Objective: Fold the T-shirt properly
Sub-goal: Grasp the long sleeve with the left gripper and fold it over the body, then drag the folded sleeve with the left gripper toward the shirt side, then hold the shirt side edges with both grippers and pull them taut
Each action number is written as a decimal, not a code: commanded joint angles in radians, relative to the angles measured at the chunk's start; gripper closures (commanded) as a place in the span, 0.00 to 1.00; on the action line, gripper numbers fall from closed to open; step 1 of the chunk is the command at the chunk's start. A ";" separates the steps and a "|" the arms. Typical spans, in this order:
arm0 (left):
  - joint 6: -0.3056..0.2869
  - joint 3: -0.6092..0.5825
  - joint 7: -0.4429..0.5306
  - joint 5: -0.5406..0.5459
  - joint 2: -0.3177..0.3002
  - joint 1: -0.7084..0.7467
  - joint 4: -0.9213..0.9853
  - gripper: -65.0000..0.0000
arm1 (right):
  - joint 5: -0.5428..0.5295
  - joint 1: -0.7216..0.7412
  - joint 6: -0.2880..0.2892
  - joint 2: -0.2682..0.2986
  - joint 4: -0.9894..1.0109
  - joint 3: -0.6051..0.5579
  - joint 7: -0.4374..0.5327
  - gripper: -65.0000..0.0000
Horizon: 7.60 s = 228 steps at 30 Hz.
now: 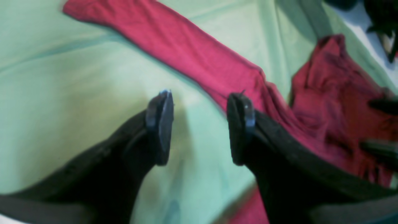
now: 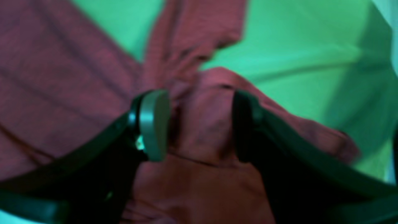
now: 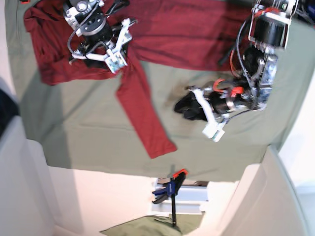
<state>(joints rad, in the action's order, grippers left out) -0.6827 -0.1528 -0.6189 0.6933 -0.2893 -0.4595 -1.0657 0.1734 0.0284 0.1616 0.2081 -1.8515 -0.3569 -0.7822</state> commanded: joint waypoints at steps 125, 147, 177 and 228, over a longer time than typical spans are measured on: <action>-0.015 0.119 -0.185 0.169 0.011 0.053 -0.307 1.00 | -0.050 -0.243 0.000 0.044 -0.217 0.364 0.023 0.50; 0.233 0.118 0.007 -0.196 0.127 0.102 0.016 0.39 | -0.050 -0.243 0.000 0.044 -0.217 0.364 0.019 0.50; -0.015 0.090 -0.137 -0.040 0.163 0.083 -0.236 1.00 | -0.050 -0.243 0.000 0.044 -0.217 0.364 0.014 0.50; -0.015 0.578 -0.244 0.254 -0.180 0.829 -0.682 0.52 | -0.218 -0.214 -0.023 0.063 -0.130 0.678 0.050 0.35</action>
<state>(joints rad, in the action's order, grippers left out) -0.6891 0.4183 -0.8753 0.9291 -0.4519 0.3733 -1.7325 -0.0532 -0.1940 0.1570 0.2626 -1.9656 0.3176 -0.7506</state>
